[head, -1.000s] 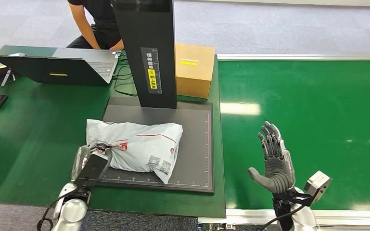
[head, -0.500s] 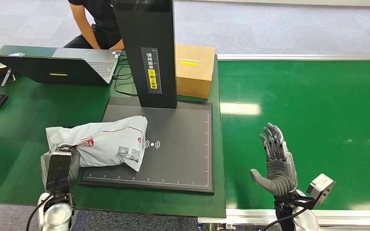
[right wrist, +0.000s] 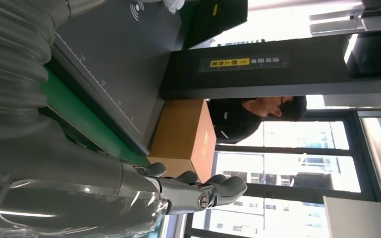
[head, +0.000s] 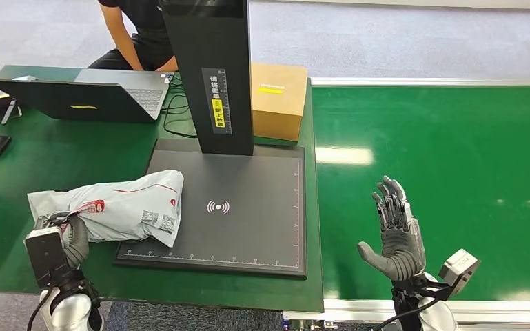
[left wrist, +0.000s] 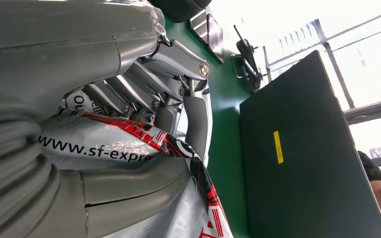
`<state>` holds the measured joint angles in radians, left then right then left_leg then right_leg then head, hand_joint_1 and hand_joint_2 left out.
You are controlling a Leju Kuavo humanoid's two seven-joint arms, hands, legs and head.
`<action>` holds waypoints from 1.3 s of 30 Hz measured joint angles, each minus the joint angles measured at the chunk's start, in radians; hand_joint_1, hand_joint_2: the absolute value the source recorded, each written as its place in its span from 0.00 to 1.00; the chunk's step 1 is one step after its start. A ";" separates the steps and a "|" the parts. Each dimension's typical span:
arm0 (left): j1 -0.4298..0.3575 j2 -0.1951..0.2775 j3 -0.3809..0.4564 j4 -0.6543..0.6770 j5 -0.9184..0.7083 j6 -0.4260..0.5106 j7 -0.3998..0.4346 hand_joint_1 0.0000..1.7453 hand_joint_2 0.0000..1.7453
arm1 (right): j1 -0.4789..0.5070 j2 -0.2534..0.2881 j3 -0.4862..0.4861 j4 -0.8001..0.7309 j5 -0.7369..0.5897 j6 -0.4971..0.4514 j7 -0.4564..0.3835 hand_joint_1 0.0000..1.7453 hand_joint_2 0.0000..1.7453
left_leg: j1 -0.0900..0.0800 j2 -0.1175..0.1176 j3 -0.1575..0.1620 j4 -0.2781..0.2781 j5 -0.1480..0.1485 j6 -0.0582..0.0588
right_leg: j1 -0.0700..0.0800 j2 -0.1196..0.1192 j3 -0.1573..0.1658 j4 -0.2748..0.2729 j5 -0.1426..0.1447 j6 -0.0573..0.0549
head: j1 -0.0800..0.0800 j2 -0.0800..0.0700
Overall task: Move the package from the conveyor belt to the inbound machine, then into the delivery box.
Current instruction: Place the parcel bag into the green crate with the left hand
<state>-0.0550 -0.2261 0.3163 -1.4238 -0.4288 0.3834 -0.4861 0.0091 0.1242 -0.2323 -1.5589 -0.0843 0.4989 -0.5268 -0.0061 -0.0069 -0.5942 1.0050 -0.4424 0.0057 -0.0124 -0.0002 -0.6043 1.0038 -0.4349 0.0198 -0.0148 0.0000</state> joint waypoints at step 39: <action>-0.003 -0.011 0.107 -0.047 0.317 0.290 -0.211 0.93 1.00 | 0.014 0.007 0.000 -0.005 -0.022 -0.046 -0.003 0.00 1.00 | 0.000 0.000 0.000 0.000 0.000 0.000 | 0.000 0.000 0.000 0.000 0.000 0.000 | 0.000 0.000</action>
<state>-0.0577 -0.2367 0.4233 -1.4712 -0.1118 0.6731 -0.6973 0.0234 0.1316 -0.2323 -1.5638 -0.1061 0.4524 -0.5295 -0.0061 -0.0069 -0.5943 1.0050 -0.4424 0.0058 -0.0124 -0.0002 -0.6044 1.0038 -0.4349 0.0198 -0.0149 0.0000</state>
